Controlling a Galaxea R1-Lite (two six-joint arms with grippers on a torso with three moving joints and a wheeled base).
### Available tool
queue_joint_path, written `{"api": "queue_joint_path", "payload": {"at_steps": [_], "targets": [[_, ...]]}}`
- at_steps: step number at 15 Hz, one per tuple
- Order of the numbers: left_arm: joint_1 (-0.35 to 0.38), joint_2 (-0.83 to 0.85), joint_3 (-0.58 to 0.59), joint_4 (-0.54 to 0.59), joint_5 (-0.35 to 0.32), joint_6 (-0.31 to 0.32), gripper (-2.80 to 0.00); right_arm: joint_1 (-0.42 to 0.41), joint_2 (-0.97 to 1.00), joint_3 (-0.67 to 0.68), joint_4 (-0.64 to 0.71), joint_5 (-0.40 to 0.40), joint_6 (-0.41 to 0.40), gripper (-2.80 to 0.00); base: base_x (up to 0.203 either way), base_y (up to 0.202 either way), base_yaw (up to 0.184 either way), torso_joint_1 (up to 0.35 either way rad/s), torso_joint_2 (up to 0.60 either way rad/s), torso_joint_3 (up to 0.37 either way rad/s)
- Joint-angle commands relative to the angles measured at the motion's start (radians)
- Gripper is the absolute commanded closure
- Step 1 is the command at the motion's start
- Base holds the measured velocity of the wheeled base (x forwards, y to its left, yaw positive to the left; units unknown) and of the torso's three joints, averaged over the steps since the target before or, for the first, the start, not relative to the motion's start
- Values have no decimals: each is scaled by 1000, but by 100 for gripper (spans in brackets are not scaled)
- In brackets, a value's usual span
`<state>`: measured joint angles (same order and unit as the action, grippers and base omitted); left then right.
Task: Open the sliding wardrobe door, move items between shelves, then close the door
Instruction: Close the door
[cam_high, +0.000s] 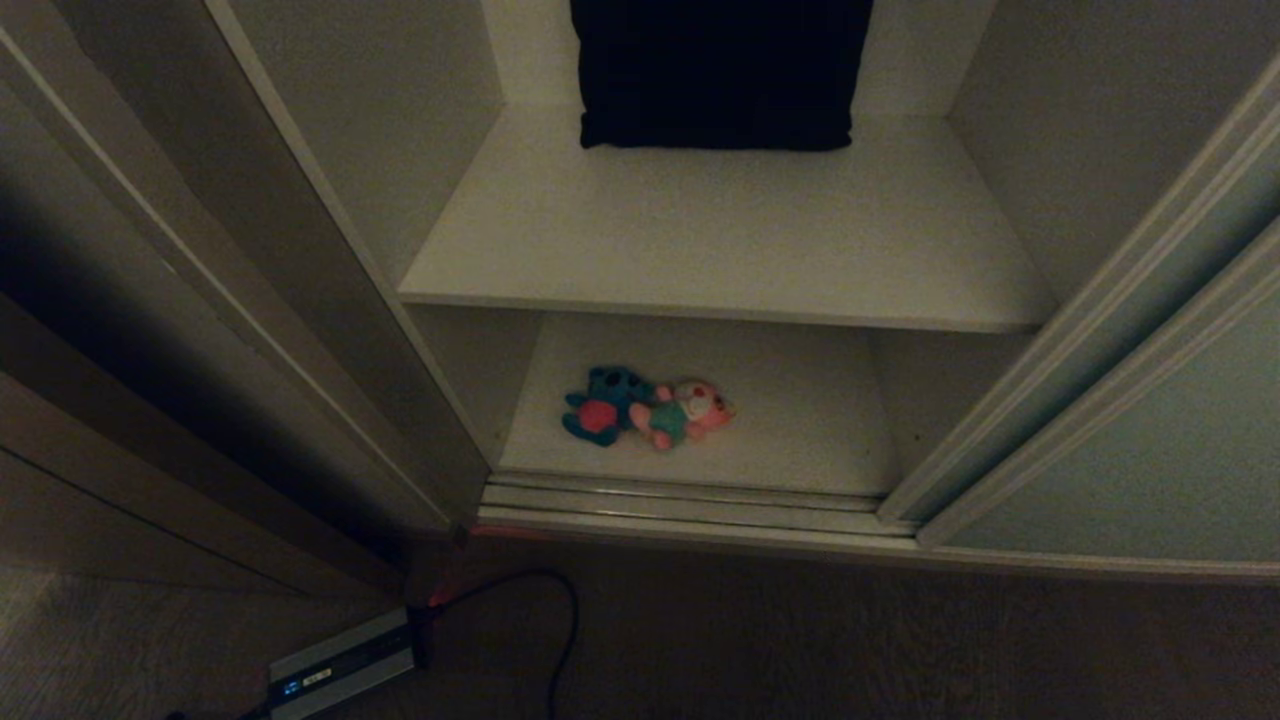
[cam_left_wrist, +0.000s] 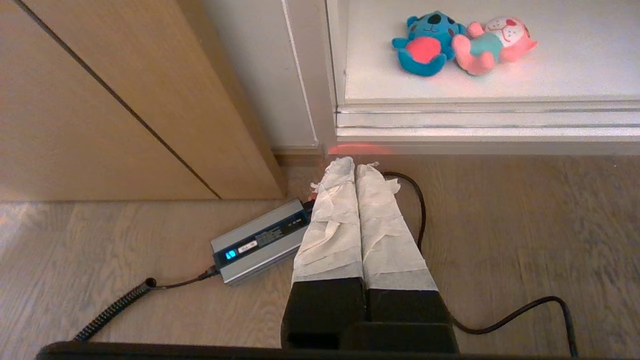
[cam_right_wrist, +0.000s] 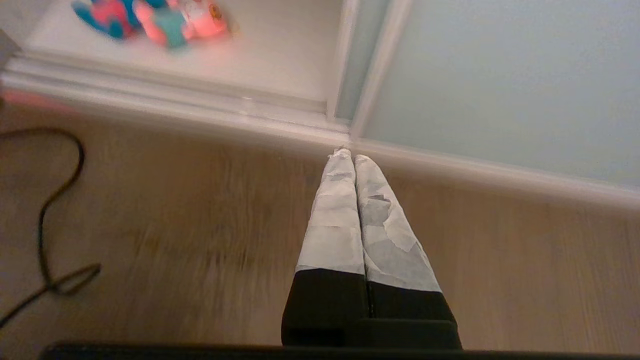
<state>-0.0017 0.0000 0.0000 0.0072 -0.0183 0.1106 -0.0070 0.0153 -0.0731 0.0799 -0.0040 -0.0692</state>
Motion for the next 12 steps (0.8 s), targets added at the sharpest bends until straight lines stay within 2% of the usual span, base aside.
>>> {"api": "queue_joint_path", "payload": {"at_steps": [1, 5, 9, 10, 11, 12], "targets": [[0, 2, 0, 0, 0, 1, 0, 0, 128, -218, 30, -14, 26, 0, 0, 0, 0, 0, 0, 0], [0, 2, 0, 0, 0, 1, 0, -8, 342, -575, 106, -73, 59, 0, 0, 0, 0, 0, 0, 0], [0, 2, 0, 0, 0, 1, 0, 14, 538, -863, 205, -213, 74, 0, 0, 0, 0, 0, 0, 0], [0, 2, 0, 0, 0, 1, 0, 2, 594, -922, 239, -219, 83, 0, 0, 0, 0, 0, 0, 0], [0, 2, 0, 0, 0, 1, 0, -45, 640, -960, 265, -198, 96, 0, 0, 0, 0, 0, 0, 0], [0, 2, 0, 0, 0, 1, 0, -126, 682, -991, 279, -127, 107, 0, 0, 0, 0, 0, 0, 0]]}}
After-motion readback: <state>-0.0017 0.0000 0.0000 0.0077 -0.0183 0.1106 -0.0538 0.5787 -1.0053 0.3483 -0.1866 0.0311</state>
